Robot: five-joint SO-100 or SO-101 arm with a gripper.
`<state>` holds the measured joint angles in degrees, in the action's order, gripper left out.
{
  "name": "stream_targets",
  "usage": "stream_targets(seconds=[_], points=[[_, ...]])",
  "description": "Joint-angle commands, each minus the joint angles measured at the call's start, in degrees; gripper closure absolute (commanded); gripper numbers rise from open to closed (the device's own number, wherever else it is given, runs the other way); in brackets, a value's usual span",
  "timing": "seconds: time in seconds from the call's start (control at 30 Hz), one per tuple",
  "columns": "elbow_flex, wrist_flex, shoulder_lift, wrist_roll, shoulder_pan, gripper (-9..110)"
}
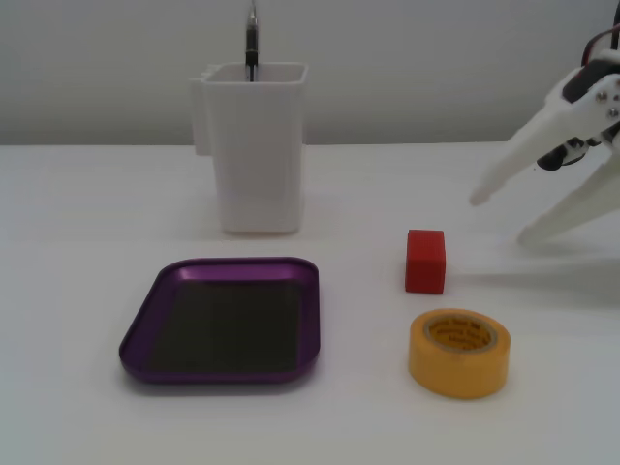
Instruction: Remove the cube from the box.
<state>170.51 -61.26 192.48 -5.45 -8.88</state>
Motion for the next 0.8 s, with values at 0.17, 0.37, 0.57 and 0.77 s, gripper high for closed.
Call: stream_targets(seconds=[0.17,0.37,0.57,0.77], points=[[5.7,-0.1,3.8,0.7,0.7,87],[5.7,-0.3,3.8,0.7,0.7,97],[5.9,0.2,3.8,0.7,0.7,101],[6.0,0.5,3.8,0.8,0.7,101]])
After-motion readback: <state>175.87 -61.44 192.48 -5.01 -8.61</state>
